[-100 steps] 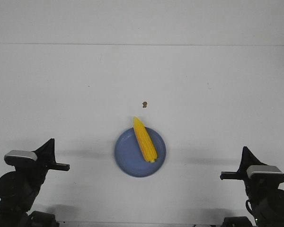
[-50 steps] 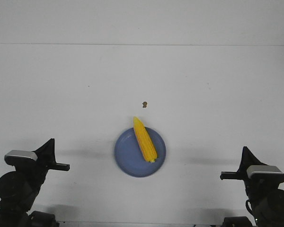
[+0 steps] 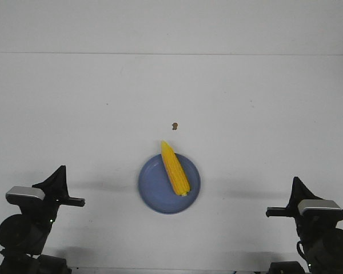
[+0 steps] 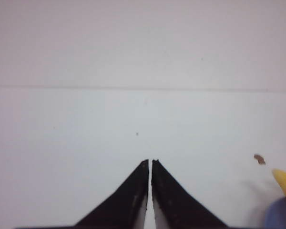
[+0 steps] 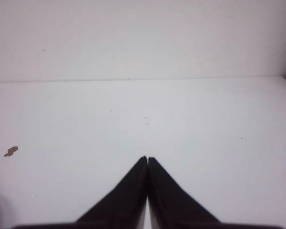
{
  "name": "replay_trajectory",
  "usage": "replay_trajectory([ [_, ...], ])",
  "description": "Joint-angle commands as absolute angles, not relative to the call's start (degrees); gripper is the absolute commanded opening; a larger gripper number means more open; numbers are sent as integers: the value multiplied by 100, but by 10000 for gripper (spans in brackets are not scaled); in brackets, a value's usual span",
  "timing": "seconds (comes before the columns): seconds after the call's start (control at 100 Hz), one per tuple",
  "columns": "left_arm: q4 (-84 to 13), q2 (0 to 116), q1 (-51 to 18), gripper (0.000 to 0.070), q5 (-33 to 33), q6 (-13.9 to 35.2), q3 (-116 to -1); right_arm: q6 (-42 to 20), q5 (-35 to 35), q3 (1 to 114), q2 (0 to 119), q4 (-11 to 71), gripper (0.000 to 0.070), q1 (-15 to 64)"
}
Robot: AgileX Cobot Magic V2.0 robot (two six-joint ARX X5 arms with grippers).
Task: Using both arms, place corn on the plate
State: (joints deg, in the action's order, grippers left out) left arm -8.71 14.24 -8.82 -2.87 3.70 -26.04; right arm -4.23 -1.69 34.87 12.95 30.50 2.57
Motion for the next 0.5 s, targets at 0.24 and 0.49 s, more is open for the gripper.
replay_trajectory([
  [0.24, 296, 217, -681, 16, -303, 259, -1092, -360, -172, 3533, 1310, 2961, 0, 257],
  [0.49, 379, 16, -602, 16, -303, 259, -491, -360, -172, 3533, 1310, 2961, 0, 257],
])
